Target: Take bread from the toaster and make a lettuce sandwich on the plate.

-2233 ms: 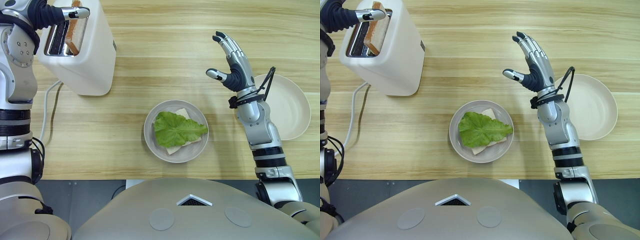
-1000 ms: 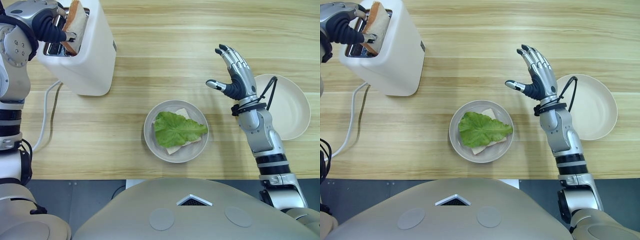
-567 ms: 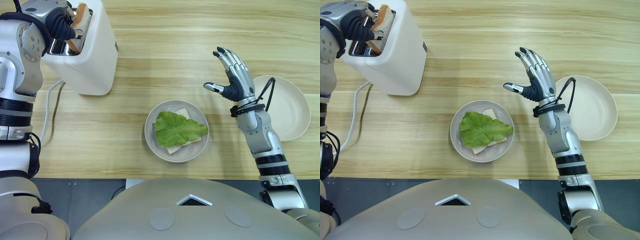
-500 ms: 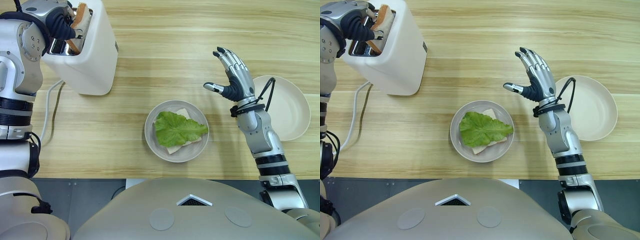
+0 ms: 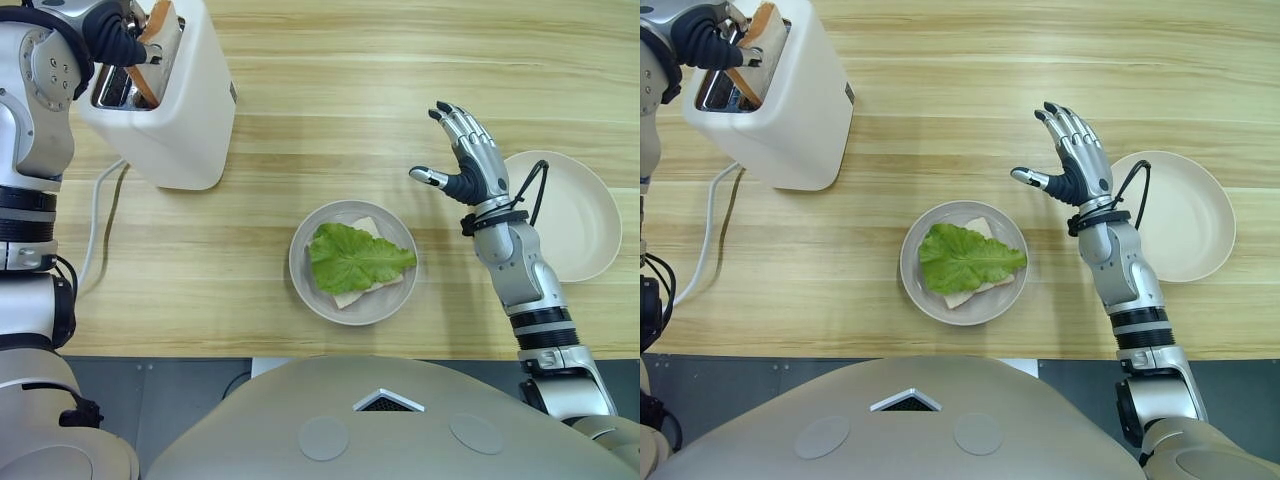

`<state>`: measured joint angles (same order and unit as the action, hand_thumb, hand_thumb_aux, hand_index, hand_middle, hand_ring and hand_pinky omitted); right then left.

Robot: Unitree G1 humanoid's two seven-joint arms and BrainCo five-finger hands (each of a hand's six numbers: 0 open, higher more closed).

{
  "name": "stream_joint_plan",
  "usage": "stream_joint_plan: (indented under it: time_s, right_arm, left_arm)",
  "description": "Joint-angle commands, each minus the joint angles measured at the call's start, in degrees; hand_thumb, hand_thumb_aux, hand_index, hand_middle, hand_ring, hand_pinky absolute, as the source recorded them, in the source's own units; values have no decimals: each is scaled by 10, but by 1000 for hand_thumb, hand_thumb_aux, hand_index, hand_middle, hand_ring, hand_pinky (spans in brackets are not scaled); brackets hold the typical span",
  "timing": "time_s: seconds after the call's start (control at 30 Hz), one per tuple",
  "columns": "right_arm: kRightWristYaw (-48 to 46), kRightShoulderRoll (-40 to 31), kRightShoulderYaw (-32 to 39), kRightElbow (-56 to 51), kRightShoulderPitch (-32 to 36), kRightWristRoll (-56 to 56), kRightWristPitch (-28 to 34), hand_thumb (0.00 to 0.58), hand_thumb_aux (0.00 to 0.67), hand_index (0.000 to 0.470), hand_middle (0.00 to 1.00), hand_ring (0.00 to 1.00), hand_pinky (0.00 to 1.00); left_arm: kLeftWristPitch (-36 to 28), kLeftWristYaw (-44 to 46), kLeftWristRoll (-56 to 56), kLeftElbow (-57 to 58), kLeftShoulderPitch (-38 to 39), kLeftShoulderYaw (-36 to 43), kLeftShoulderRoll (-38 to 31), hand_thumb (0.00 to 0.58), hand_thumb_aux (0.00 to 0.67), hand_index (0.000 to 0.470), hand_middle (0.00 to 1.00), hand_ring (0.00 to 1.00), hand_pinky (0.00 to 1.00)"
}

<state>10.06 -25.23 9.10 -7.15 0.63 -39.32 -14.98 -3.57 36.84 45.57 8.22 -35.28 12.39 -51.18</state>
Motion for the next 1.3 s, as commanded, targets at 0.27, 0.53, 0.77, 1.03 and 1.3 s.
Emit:
stream_joint_plan:
  time_s: [0.27, 0.53, 0.77, 1.03, 1.3]
  right_arm:
    - [8, -5, 9, -41, 20, 4, -7, 0, 0, 0, 0, 0, 0]
    - [17, -5, 12, -61, 28, 5, -13, 0, 0, 0, 0, 0, 0]
    - [24, -5, 11, -97, 53, 19, -28, 0, 0, 0, 0, 0, 0]
    - [31, -8, 11, -145, 79, 33, -47, 0, 0, 0, 0, 0, 0]
    - [37, -13, 10, -183, 95, 40, -64, 0, 0, 0, 0, 0, 0]
  left_arm:
    - [10, -10, -16, 1, -59, -24, -7, 580, 670, 470, 1000, 1000, 1000]
    - [23, -11, -28, 11, -89, -26, -5, 580, 670, 470, 1000, 1000, 1000]
    - [35, -14, -48, 29, -118, -31, -8, 580, 670, 470, 1000, 1000, 1000]
    - [46, 5, -99, -1, -119, -48, -7, 580, 670, 470, 1000, 1000, 1000]
    - [40, 29, -142, -54, -111, -73, -17, 580, 670, 470, 1000, 1000, 1000]
